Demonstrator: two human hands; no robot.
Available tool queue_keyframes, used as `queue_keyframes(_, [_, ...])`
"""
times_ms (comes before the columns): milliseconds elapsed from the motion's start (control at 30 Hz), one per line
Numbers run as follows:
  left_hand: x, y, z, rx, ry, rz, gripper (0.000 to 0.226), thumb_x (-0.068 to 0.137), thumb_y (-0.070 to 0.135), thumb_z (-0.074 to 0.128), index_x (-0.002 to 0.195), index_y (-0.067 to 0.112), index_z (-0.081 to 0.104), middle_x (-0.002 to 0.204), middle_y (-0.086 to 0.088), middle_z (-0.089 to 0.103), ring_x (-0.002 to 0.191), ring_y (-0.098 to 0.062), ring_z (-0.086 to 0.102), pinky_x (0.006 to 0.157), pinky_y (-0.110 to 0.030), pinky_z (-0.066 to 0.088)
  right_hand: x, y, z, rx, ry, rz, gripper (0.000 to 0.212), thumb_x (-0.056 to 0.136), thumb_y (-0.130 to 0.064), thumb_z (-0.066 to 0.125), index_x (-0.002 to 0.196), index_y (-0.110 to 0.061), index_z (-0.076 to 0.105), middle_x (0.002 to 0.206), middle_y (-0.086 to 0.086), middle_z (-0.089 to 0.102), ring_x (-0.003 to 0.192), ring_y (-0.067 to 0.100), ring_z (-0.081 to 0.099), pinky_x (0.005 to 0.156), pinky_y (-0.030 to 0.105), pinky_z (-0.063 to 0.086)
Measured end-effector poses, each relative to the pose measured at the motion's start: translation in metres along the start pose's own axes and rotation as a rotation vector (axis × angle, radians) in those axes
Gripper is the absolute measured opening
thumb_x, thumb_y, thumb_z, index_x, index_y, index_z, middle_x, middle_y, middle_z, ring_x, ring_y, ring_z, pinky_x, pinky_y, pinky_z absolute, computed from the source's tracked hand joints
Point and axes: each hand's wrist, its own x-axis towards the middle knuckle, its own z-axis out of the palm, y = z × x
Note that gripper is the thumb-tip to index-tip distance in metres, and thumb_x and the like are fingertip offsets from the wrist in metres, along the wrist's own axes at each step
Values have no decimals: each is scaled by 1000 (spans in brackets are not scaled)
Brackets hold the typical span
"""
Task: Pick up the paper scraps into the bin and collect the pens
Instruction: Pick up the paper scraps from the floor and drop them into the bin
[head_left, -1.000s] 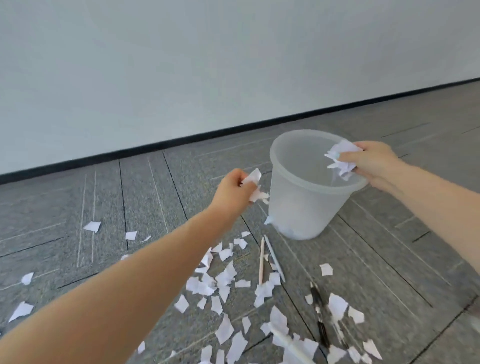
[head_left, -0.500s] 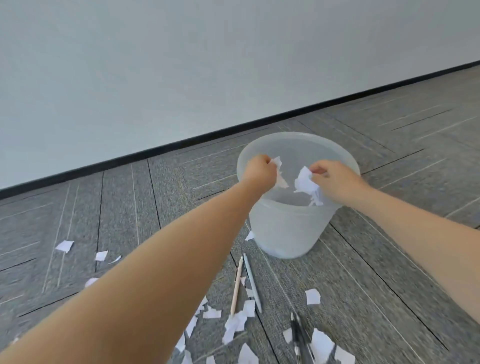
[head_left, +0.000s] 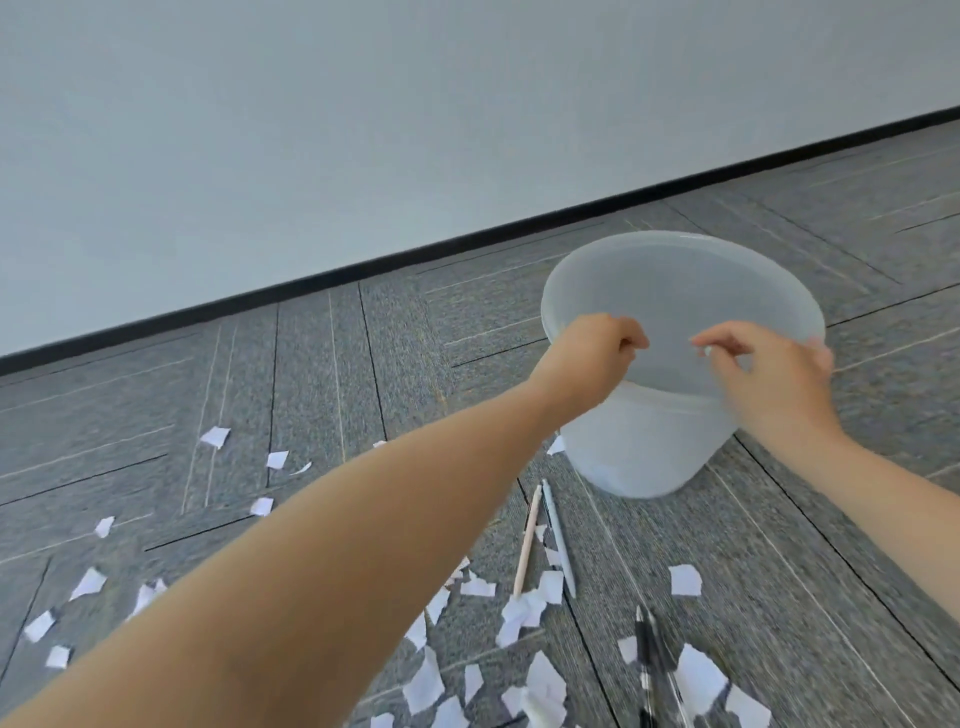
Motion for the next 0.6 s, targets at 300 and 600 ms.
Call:
queue_keyframes(300, [-229, -145, -19, -86, -28, -358, 27, 94, 5, 42, 107, 11, 65, 108, -4, 64, 98, -20, 59, 85, -26, 45, -113, -90, 75, 246, -22, -338, 24, 84, -18, 44, 84, -15, 67, 100, -1, 53, 99, -2, 44, 103, 43, 18])
queue_keyframes(600, [-486, -316, -33, 194, -65, -990, 46, 93, 36, 48, 136, 24, 39, 148, -4, 31, 133, -24, 33, 109, -38, 27, -231, -176, 186, 1, -959, -544, 22, 93, -12, 47, 96, -29, 61, 125, -8, 44, 78, 11, 55, 69, 31, 45])
